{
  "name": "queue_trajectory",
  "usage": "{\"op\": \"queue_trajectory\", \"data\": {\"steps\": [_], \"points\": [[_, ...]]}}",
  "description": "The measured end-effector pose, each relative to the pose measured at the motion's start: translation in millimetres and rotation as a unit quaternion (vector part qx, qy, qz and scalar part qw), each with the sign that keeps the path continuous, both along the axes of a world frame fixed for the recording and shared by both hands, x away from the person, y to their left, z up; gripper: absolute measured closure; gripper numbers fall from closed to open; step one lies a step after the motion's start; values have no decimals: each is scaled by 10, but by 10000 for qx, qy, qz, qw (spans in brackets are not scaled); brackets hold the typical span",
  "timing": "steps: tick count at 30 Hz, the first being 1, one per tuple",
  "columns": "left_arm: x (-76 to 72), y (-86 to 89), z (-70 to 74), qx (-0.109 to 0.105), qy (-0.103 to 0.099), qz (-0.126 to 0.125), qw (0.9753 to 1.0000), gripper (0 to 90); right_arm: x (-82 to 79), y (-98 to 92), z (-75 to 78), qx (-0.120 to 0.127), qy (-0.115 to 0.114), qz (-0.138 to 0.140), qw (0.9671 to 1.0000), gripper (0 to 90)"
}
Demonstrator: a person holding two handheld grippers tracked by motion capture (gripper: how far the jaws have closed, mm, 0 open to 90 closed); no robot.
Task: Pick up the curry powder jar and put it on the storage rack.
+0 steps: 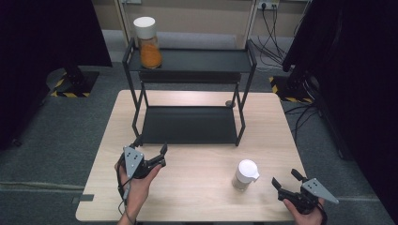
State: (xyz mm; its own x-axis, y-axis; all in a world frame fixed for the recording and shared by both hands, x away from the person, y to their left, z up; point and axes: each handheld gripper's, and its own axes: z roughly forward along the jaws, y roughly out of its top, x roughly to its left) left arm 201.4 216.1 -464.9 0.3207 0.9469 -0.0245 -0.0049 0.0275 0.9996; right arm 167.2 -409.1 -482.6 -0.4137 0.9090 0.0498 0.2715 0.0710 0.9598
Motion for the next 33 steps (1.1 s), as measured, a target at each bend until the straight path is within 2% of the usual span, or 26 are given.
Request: {"op": "queue_trajectory", "data": {"steps": [6, 16, 27, 33], "points": [[-39, 30, -134, 22, 157, -23, 9999, 110, 1, -2, 0, 5, 4, 4, 10000, 96], [-107, 87, -406, -87, 437, 18, 9990, 107, 1, 4, 3, -10, 5, -4, 10000, 96], [-134, 99, -579, -105, 509, -1, 9986, 103, -1, 4, 1, -18, -6, -3, 10000, 96], [-136, 109, -597, -89, 460, -41, 9989, 100, -1, 9, 1, -31, -9, -5, 10000, 96]]}}
